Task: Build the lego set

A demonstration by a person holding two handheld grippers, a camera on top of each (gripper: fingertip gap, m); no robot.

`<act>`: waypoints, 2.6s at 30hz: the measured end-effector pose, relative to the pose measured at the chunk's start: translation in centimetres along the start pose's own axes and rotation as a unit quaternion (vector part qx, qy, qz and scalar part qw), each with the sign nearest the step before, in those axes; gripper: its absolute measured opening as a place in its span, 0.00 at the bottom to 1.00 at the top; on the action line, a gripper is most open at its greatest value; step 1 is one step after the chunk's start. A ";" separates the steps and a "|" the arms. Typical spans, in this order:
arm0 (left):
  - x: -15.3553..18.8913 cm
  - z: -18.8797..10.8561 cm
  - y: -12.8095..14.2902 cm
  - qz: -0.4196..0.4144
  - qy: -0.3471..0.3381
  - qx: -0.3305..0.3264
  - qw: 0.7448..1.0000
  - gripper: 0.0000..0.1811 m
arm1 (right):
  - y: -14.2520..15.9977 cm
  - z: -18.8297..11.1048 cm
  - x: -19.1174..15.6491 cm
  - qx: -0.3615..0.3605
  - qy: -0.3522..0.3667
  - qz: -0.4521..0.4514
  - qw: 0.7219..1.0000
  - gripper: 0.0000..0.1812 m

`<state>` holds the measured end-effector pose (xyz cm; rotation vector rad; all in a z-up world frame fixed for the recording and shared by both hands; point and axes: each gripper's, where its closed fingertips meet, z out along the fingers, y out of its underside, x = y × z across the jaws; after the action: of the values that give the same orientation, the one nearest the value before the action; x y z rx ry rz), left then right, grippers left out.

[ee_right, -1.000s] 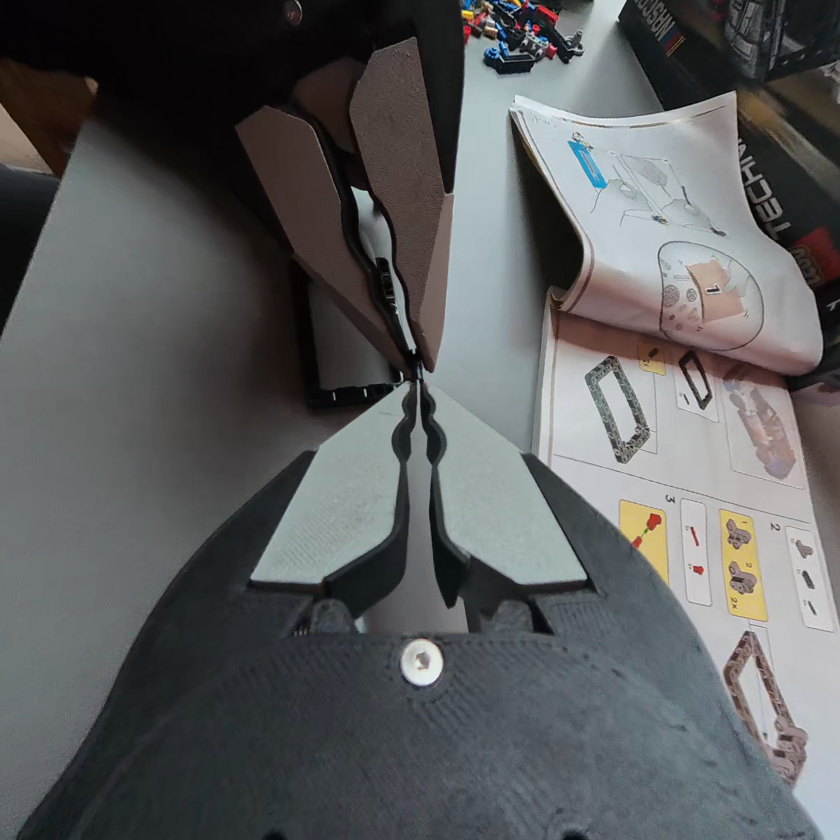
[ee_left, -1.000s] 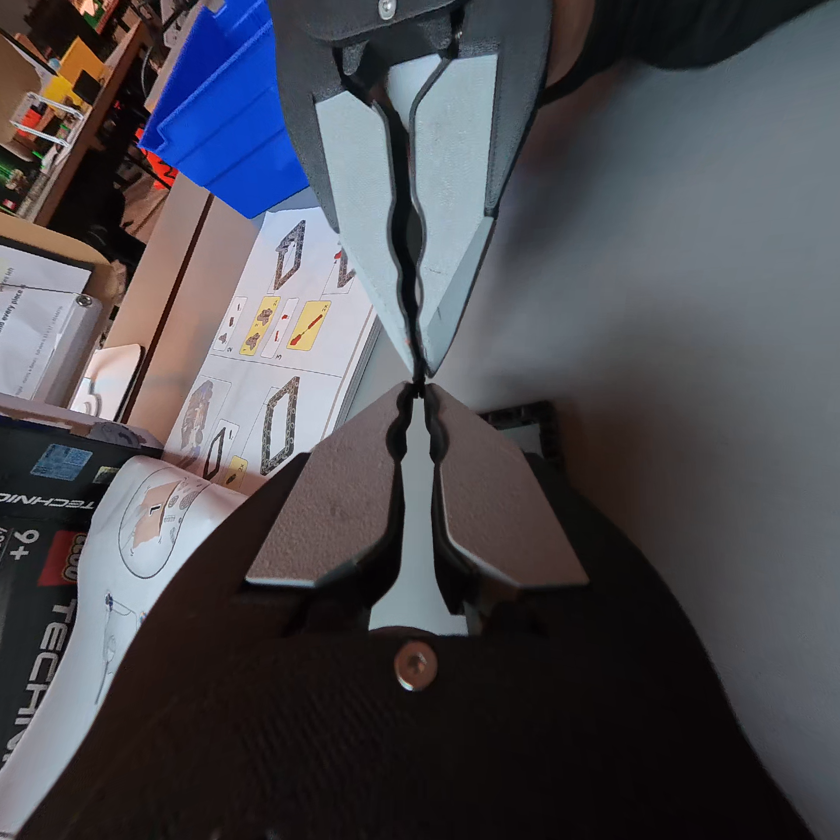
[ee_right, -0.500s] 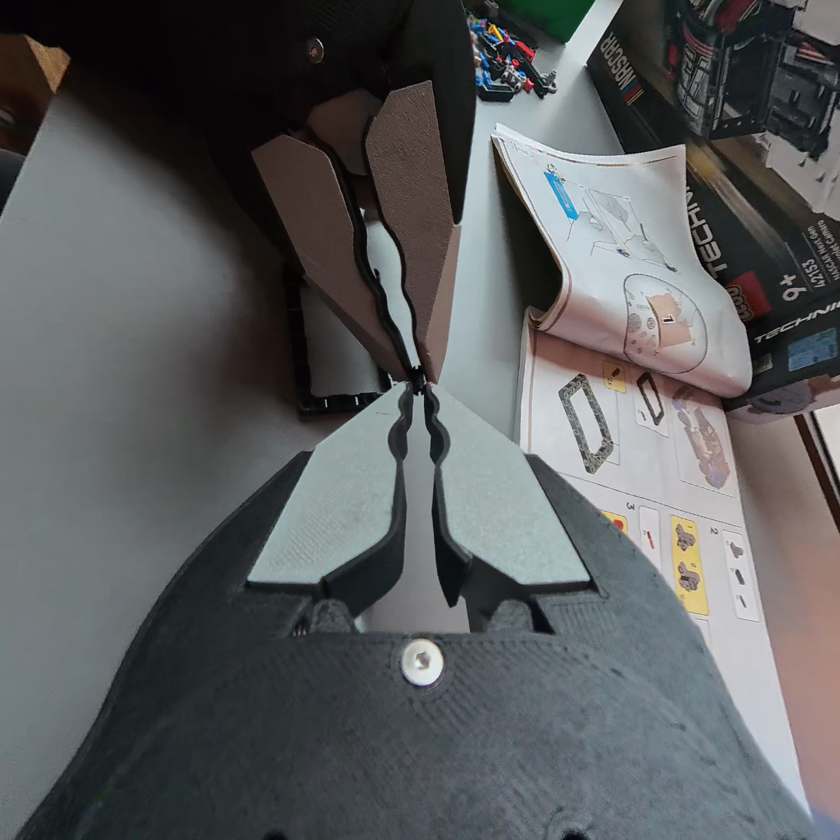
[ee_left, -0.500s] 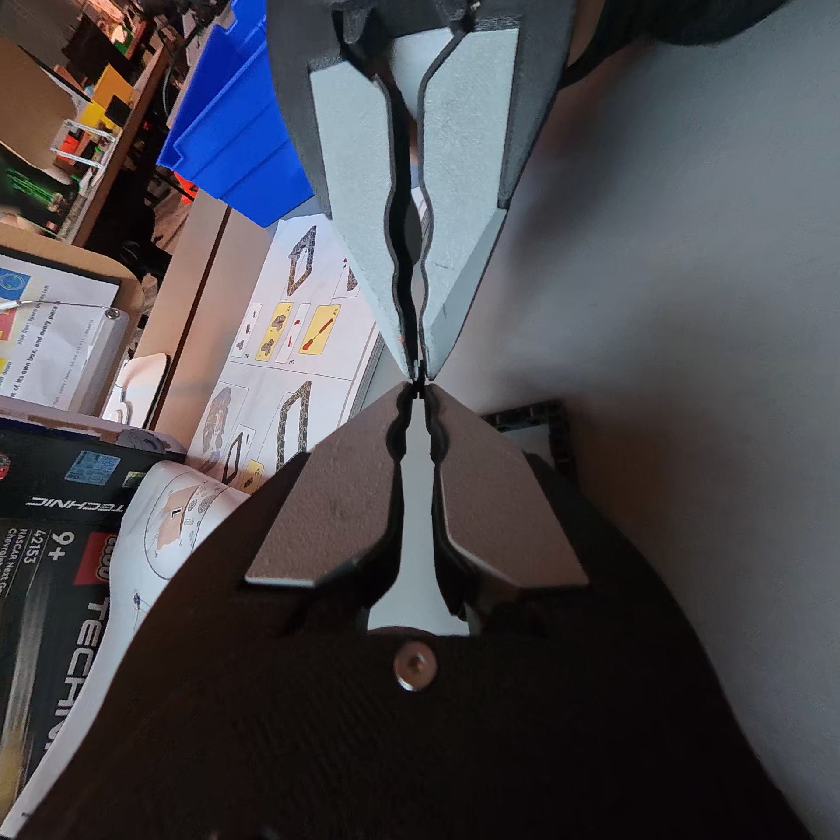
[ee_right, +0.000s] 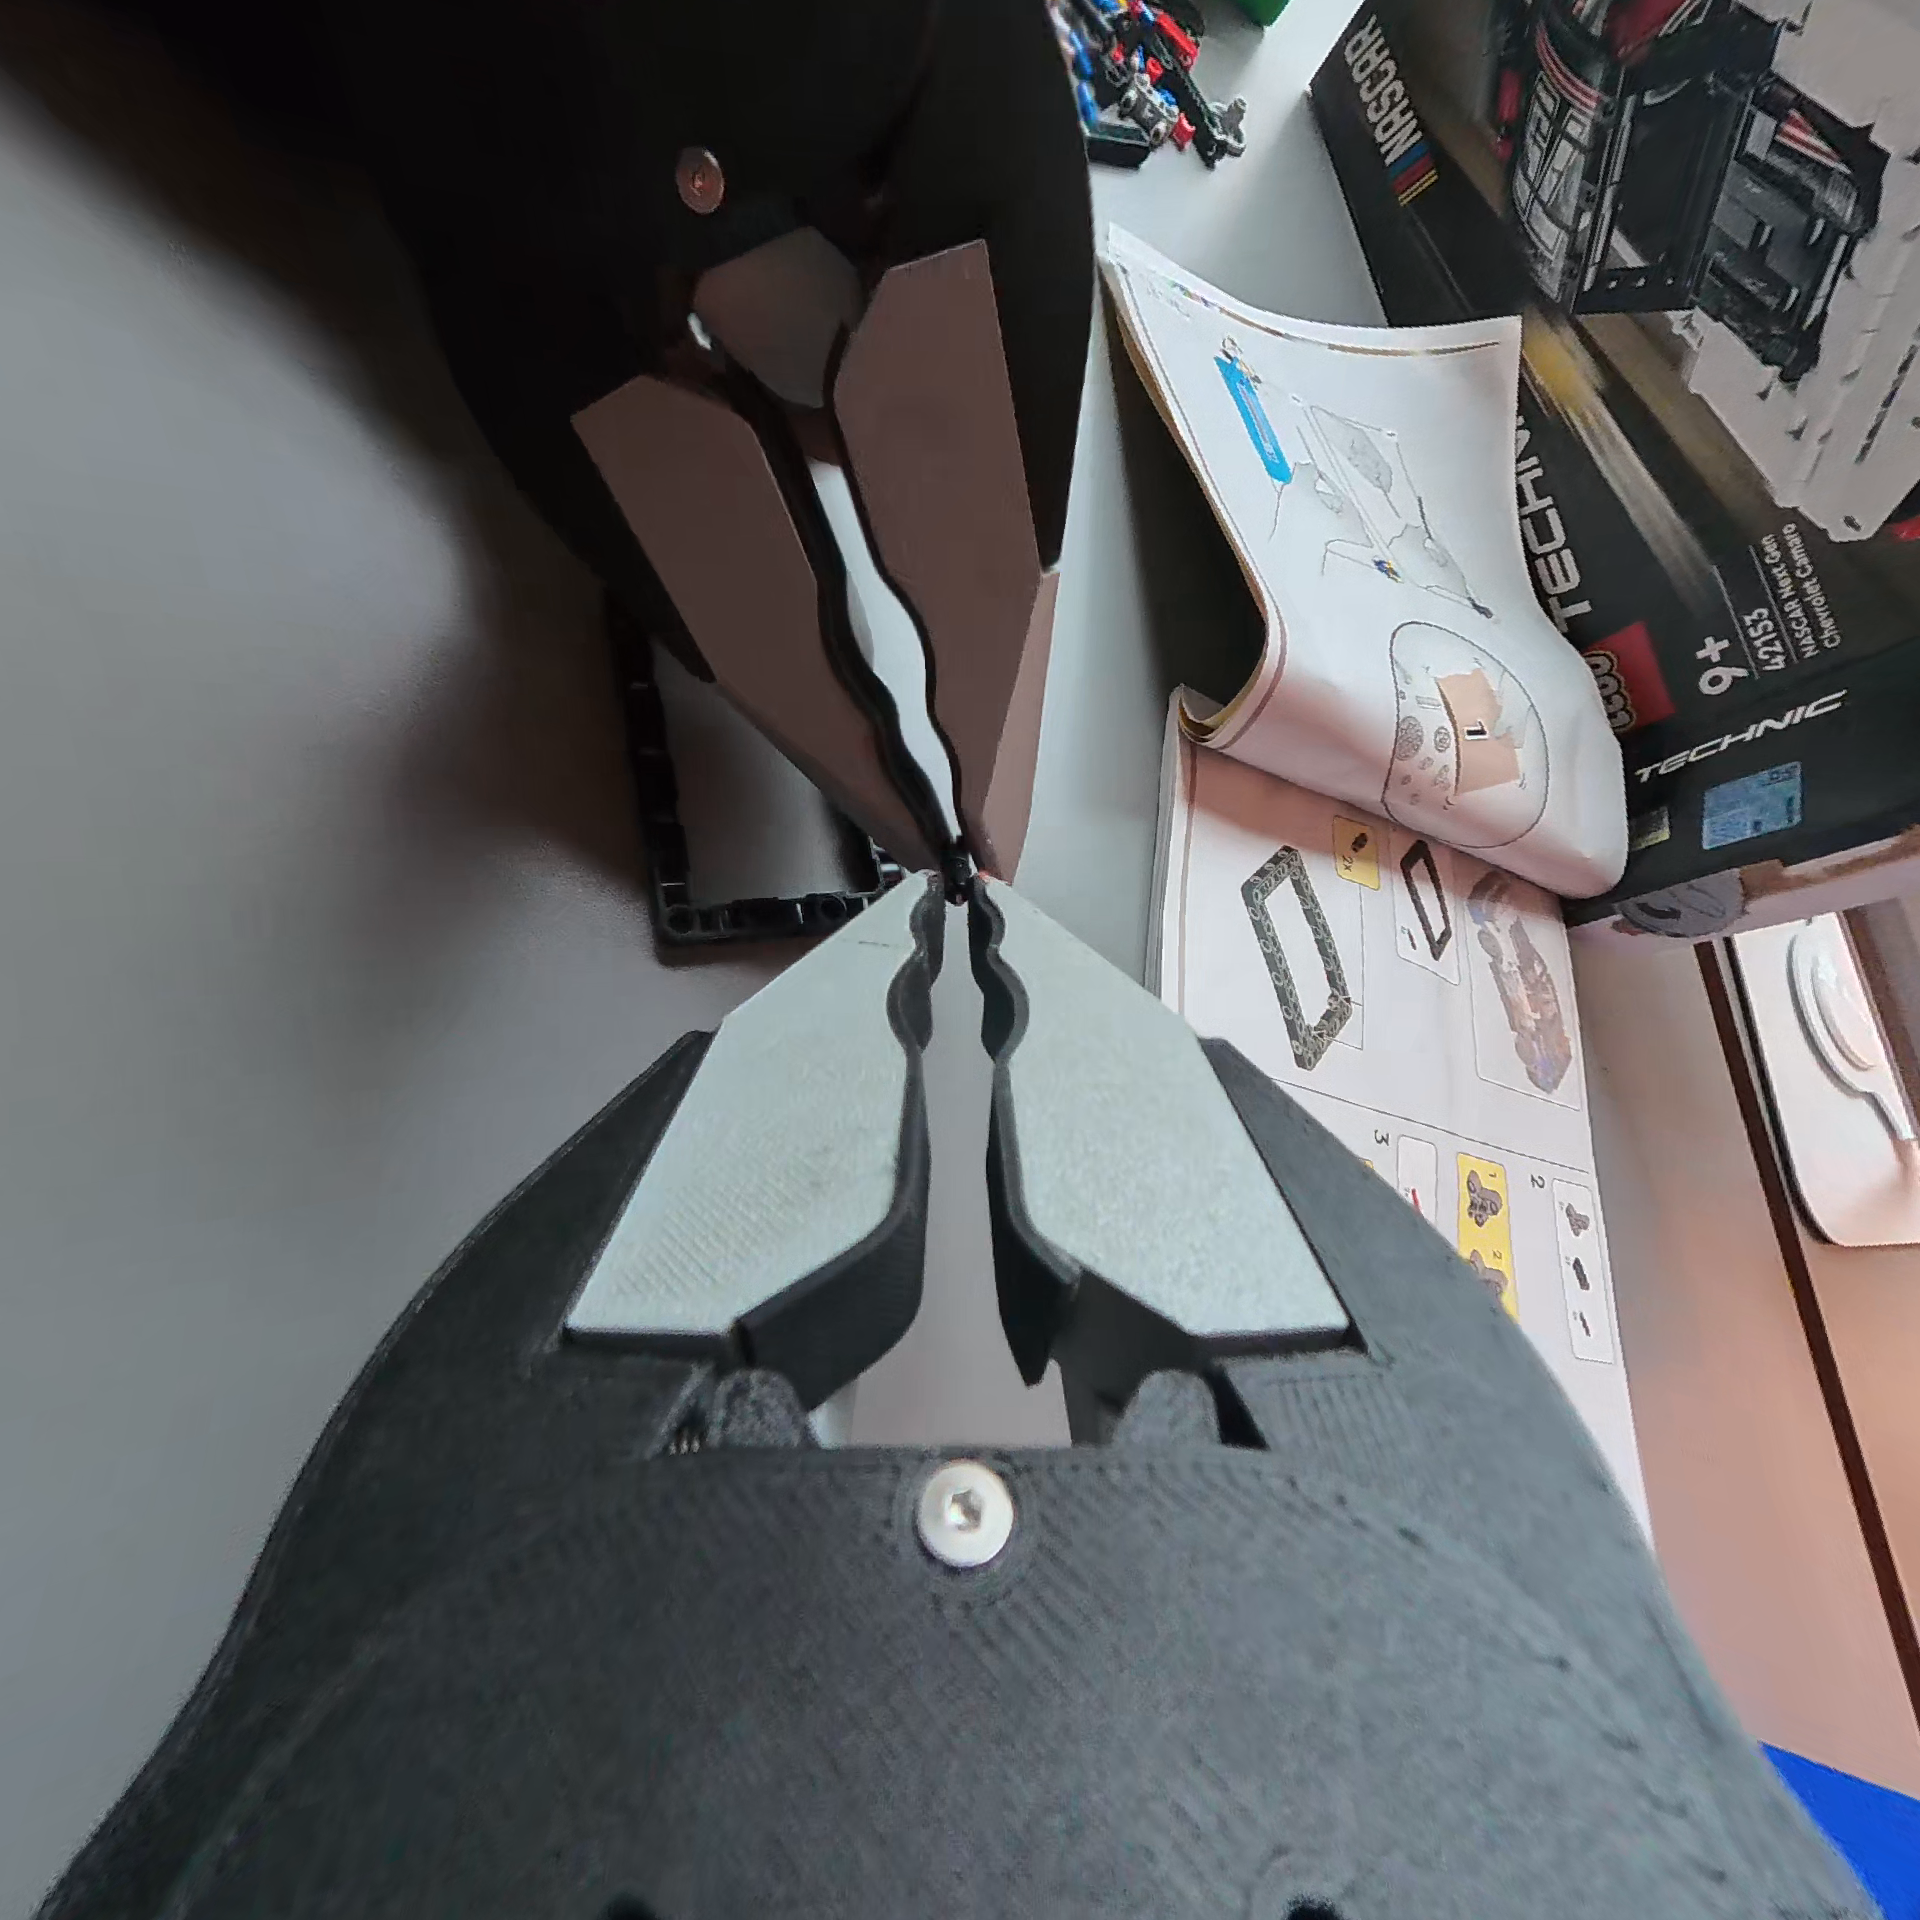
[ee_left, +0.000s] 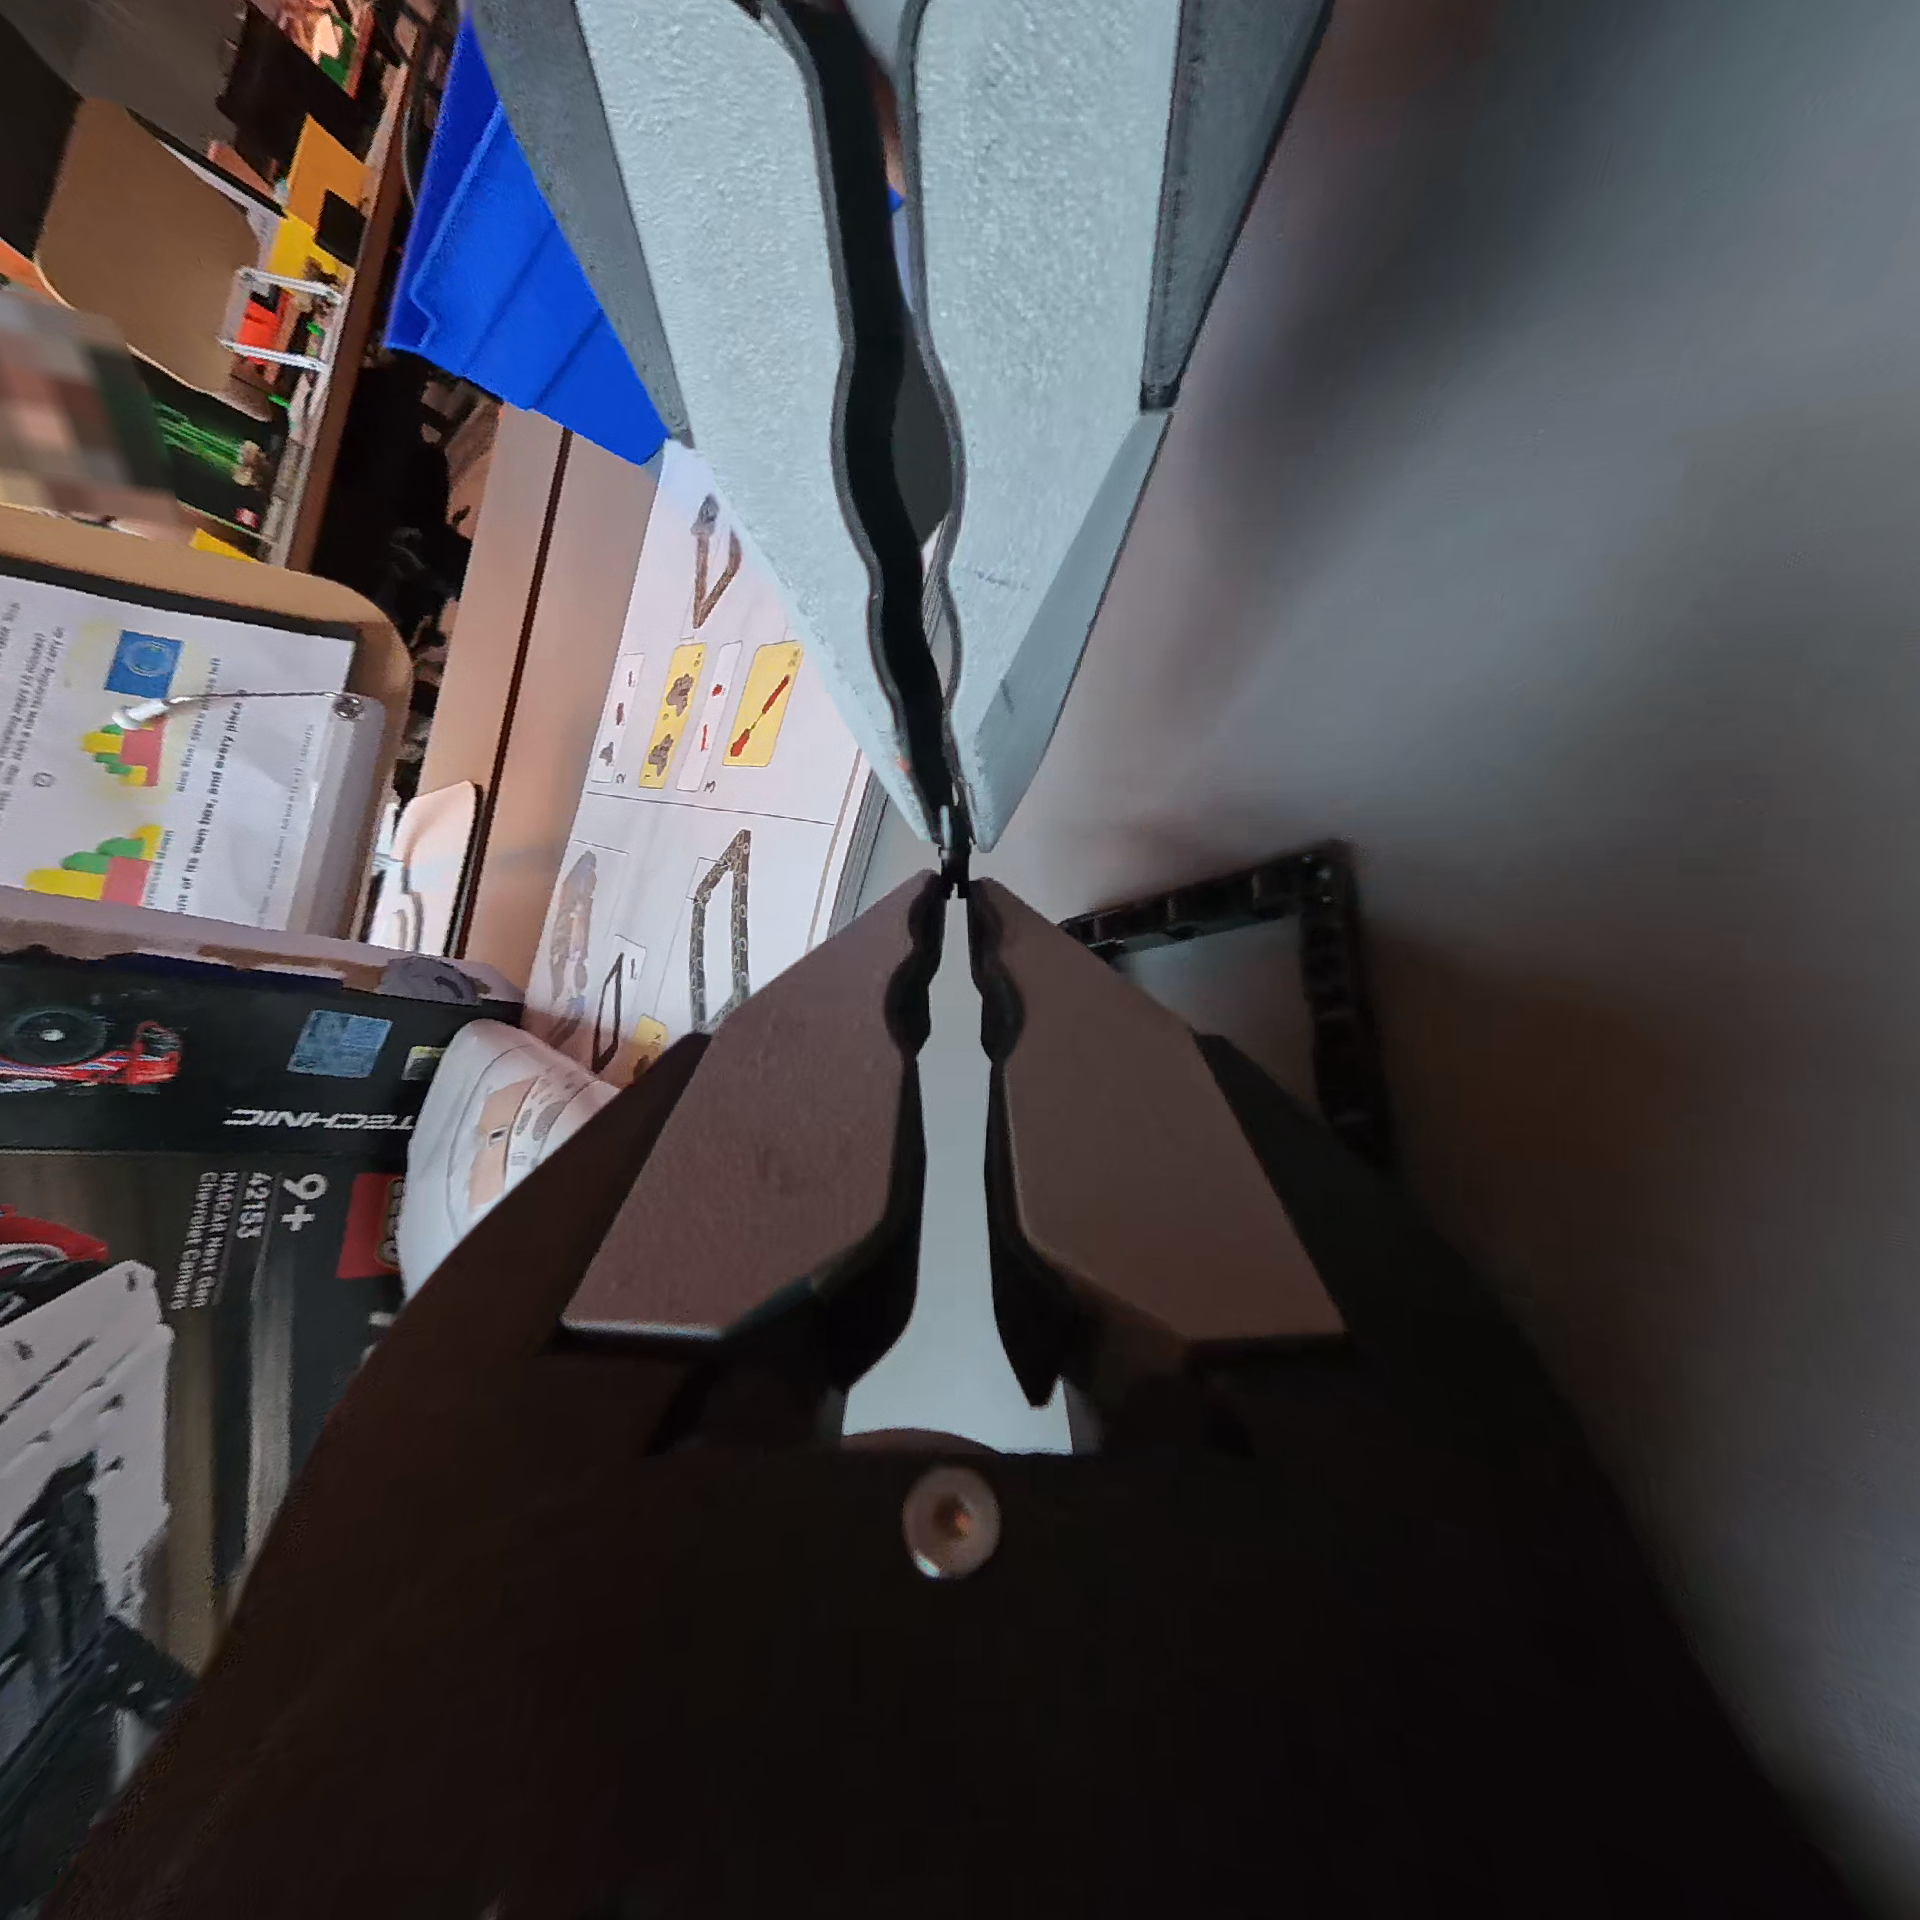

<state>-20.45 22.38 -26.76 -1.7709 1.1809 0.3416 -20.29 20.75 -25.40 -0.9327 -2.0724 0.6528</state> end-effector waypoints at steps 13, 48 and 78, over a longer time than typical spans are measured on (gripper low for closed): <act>-0.5 0.1 0.6 0.060 -0.058 -0.063 0.995 0.00 | 0.2 0.2 0.2 -0.007 0.016 -0.006 1.000 0.01; -0.3 0.8 0.6 -0.008 -0.023 -0.030 0.999 0.01 | 0.7 0.7 0.8 0.014 -0.020 0.103 0.994 0.01; -0.4 0.8 1.0 -0.010 -0.027 -0.034 0.999 0.00 | 0.1 0.4 0.6 0.031 -0.029 0.103 0.994 0.01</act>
<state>-21.32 23.23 -27.49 -1.8194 1.1242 0.4206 -20.83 21.24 -25.44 -1.1140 -2.0109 0.8563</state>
